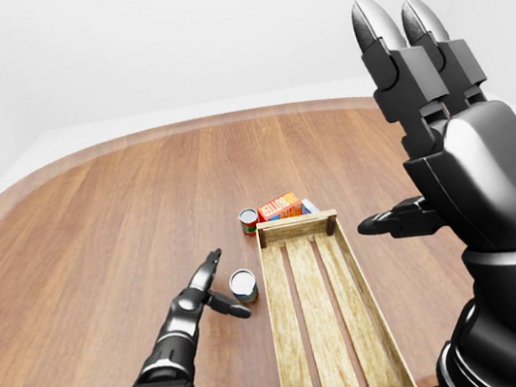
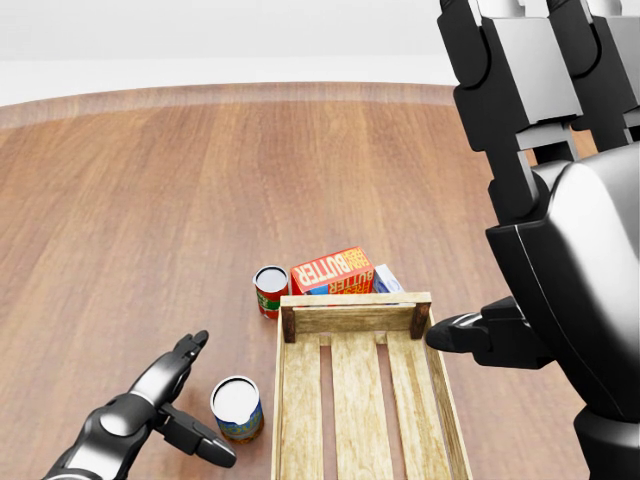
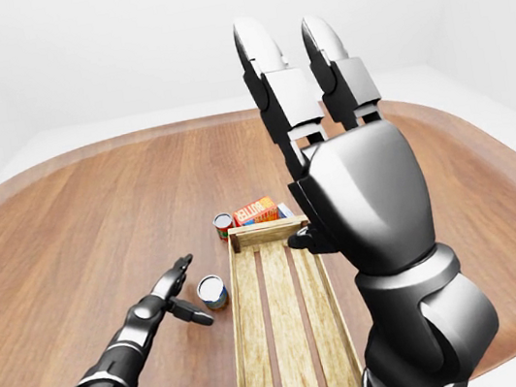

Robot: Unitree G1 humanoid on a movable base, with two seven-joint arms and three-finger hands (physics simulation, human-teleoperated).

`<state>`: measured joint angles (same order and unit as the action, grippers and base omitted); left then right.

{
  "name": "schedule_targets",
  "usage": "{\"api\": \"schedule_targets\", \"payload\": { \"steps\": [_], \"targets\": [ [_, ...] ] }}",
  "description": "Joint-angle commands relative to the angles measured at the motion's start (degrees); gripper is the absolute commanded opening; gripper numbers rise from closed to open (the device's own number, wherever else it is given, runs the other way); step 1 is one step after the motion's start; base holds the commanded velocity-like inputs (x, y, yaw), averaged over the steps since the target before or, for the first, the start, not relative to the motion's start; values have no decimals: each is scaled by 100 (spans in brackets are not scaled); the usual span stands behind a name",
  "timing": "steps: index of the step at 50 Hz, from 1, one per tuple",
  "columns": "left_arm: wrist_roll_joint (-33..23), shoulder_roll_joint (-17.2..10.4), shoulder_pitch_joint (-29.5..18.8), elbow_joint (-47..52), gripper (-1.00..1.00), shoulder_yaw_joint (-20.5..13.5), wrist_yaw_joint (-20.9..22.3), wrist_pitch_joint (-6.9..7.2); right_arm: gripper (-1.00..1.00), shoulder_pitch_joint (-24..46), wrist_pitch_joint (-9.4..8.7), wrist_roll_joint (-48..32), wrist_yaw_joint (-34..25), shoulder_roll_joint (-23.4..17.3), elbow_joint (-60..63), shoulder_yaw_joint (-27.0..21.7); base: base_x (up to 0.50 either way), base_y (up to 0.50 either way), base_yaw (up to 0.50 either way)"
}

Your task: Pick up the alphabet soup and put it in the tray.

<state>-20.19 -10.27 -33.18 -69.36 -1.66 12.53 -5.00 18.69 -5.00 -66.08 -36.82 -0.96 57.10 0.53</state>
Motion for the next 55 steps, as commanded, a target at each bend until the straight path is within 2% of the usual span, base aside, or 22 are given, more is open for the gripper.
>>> {"api": "schedule_targets", "payload": {
  "steps": [1, 19, 55],
  "targets": [
    [268, 122, 6, -88, 100, -43, 114, 0, 100, 2, 0, 8, 4, 1, -12, 6, 0, 0, 0],
    [304, 107, 19, -265, 100, -79, 61, 0, 100, 52, 0, -88, -67, 35, 4, 43, 0, 0, 0],
    [-132, 170, -36, -577, 100, -42, -407, 0, 100, -39, 0, 113, 145, 45, -111, 75, 0, 0, 0]
  ]
}}
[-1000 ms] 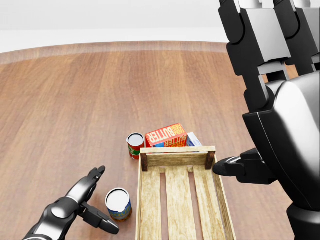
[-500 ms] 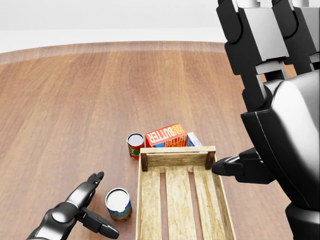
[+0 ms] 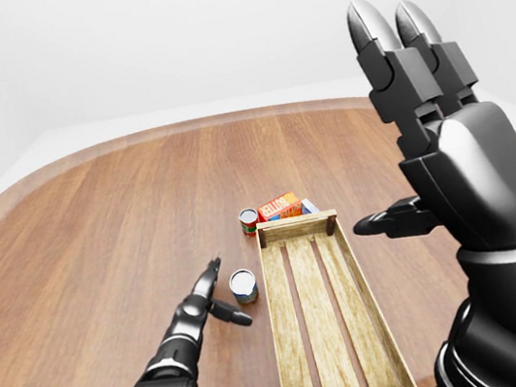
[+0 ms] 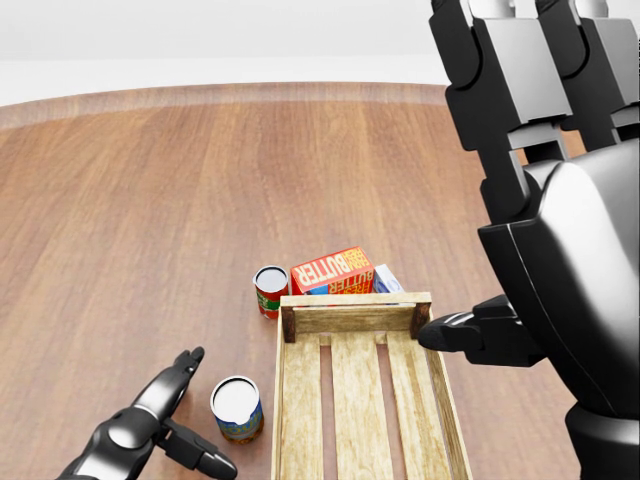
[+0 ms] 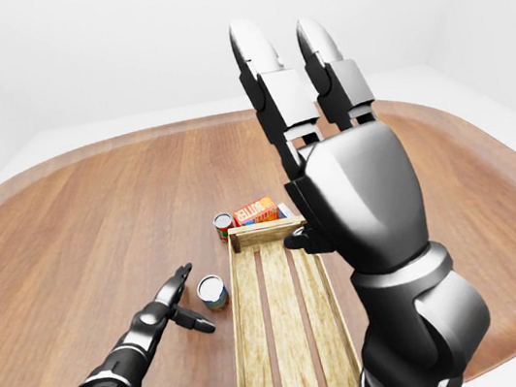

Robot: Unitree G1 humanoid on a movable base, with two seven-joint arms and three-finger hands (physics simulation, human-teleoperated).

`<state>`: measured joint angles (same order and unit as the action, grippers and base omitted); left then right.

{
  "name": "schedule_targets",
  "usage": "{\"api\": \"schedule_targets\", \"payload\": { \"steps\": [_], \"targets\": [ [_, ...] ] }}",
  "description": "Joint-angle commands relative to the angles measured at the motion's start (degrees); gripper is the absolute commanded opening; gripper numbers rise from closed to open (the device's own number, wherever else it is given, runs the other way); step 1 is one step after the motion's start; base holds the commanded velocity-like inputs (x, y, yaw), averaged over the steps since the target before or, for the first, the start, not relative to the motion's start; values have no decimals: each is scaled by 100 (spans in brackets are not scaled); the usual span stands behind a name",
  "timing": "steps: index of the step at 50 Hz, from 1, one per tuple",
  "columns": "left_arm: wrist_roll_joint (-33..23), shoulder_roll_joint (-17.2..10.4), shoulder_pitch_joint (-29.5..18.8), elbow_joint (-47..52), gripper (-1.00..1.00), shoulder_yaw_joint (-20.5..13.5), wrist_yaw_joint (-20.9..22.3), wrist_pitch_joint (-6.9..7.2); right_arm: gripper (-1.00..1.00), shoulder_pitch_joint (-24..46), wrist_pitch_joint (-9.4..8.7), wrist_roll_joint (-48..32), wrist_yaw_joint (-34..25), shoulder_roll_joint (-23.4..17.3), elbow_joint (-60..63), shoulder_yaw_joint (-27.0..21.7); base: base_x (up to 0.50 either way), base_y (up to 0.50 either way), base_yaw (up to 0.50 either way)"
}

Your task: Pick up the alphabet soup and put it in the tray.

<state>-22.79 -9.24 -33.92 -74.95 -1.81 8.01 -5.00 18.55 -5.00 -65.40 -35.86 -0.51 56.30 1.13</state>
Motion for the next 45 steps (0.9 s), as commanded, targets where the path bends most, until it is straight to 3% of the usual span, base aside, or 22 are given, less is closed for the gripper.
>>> {"api": "schedule_targets", "payload": {
  "steps": [1, 32, 45],
  "targets": [
    [131, 68, 34, -20, 100, -37, 54, 0, 100, -28, 0, 43, 47, -1, -27, 16, 0, 0, 0],
    [-252, 154, 109, -102, 100, 42, -178, 0, 100, 18, 0, -53, -60, 5, 41, 22, 0, 0, 0],
    [-298, 162, -73, -139, 100, -17, -569, 0, 100, -37, 0, 57, 65, 24, -47, 30, 0, 0, 0]
  ]
}}
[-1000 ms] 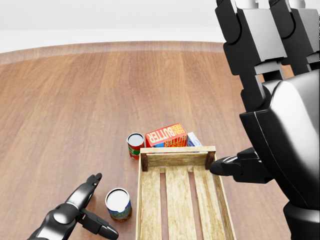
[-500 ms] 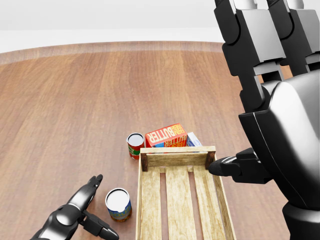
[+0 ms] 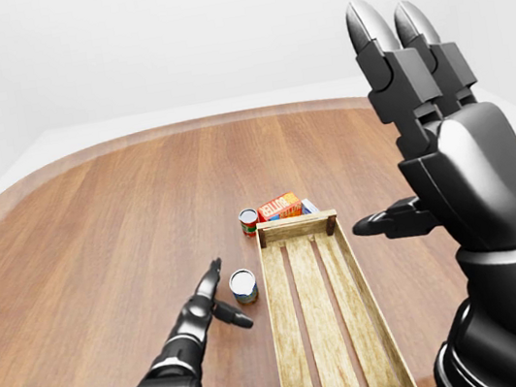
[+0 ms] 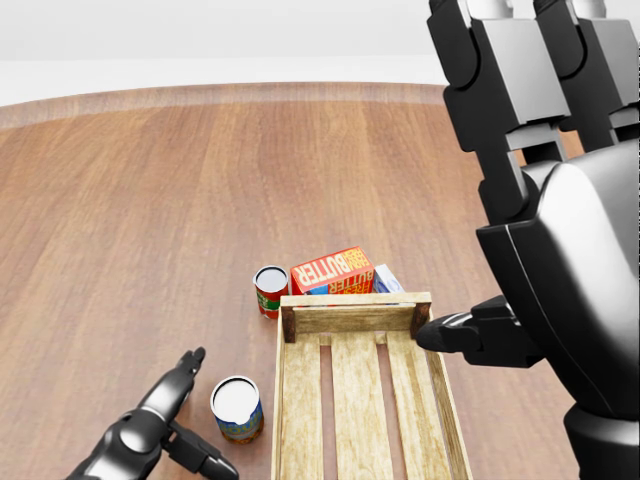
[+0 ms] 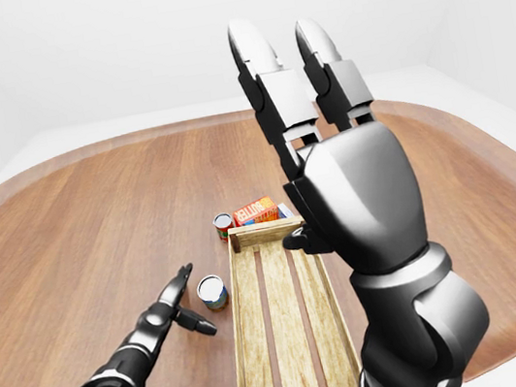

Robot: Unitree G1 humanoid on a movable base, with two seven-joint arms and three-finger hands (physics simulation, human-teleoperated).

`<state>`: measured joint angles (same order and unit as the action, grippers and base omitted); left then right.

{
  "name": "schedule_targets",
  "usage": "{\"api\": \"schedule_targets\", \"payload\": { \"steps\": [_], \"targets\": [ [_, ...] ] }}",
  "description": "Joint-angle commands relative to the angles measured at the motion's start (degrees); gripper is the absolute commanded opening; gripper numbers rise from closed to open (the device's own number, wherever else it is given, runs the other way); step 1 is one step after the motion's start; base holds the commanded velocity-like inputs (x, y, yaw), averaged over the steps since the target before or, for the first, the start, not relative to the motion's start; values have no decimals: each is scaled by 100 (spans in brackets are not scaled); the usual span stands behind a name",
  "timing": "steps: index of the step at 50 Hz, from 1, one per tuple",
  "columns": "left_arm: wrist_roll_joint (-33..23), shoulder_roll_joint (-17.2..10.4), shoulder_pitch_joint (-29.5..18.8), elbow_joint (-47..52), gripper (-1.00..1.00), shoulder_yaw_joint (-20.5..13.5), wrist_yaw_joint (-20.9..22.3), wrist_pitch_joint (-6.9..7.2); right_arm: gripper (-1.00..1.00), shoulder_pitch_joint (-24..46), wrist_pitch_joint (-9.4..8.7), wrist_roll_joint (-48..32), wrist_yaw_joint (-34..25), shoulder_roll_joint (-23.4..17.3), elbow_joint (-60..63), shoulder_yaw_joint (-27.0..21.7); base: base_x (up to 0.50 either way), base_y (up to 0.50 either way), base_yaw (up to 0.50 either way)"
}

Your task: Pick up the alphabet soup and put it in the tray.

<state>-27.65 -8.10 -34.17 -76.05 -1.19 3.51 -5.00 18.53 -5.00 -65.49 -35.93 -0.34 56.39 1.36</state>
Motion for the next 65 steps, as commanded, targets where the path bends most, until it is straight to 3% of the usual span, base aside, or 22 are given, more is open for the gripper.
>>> {"api": "schedule_targets", "payload": {
  "steps": [1, 21, 65],
  "targets": [
    [193, 51, -83, -42, 100, -96, -166, 0, 100, -43, 0, 84, 95, 12, -72, 11, 0, 0, 0],
    [159, 105, -358, -36, 100, -117, -157, 0, 100, -136, 0, 274, 284, -3, -155, 39, 0, 0, 0],
    [-229, 160, -308, -98, 100, -27, -306, 0, 100, -114, 0, 179, 202, 16, -103, 53, 0, 0, 0]
  ]
}}
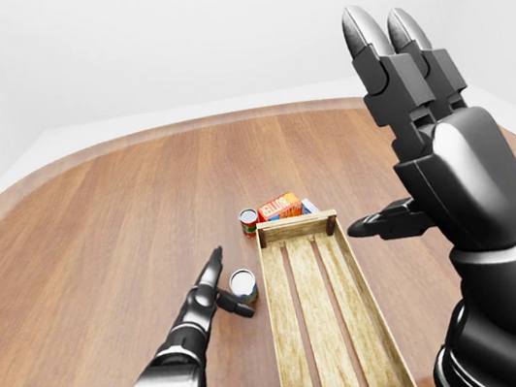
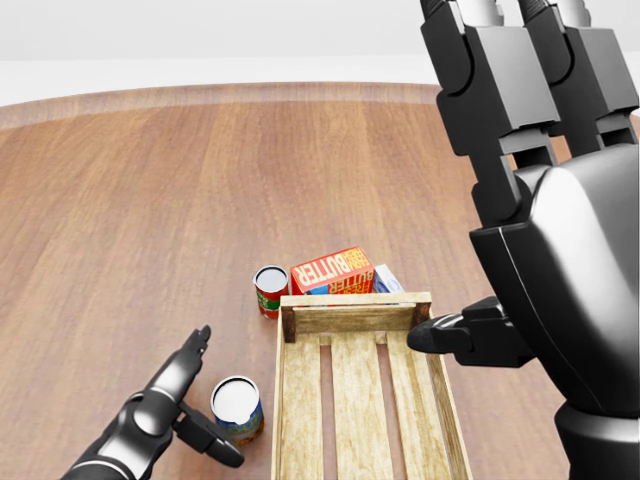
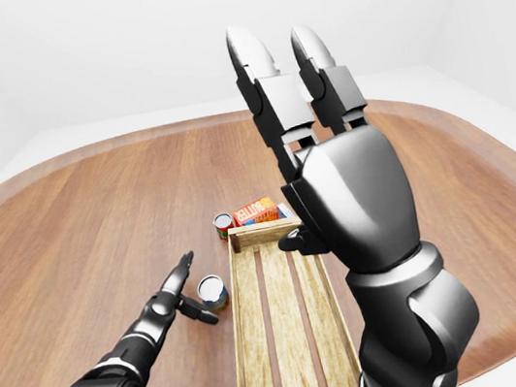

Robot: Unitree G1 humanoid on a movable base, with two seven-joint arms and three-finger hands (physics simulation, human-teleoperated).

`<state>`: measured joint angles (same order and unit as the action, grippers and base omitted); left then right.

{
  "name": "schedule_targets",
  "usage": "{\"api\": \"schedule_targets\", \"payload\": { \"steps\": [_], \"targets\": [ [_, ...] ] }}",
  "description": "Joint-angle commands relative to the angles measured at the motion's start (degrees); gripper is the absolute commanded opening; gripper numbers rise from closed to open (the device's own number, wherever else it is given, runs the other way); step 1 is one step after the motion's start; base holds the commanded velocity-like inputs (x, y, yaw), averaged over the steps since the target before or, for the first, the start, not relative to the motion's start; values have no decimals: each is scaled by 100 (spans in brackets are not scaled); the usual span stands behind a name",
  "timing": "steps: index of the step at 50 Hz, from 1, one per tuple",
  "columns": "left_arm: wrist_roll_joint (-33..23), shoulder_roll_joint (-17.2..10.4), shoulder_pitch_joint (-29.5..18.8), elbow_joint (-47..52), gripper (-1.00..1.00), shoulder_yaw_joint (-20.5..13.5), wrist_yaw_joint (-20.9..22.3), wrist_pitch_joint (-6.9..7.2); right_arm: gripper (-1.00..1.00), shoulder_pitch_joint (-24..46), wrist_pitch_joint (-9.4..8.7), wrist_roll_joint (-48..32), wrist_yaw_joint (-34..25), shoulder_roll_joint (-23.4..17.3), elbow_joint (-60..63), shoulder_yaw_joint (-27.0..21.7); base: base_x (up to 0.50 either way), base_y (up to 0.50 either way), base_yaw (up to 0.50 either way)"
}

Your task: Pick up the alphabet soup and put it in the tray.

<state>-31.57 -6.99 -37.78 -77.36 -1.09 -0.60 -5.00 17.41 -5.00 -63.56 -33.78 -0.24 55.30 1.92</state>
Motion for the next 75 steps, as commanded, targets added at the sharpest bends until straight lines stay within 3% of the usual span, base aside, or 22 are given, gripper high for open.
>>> {"api": "schedule_targets", "payload": {
  "steps": [1, 73, 74, 75],
  "targets": [
    [161, 49, 53, 32, 100, -39, 106, 0, 100, -3, 0, -13, -13, 6, 5, -3, 0, 0, 0],
    [46, 91, 33, -41, 100, -128, 142, 0, 100, -92, 0, 178, 192, 13, -107, 35, 0, 0, 0],
    [47, 90, 32, -41, 88, -130, 133, 0, 100, -93, 0, 179, 194, 13, -108, 32, 0, 0, 0],
    [61, 89, 32, -39, 26, -137, 148, 0, 100, -89, 0, 177, 191, 12, -107, 31, 0, 0, 0]
  ]
}}
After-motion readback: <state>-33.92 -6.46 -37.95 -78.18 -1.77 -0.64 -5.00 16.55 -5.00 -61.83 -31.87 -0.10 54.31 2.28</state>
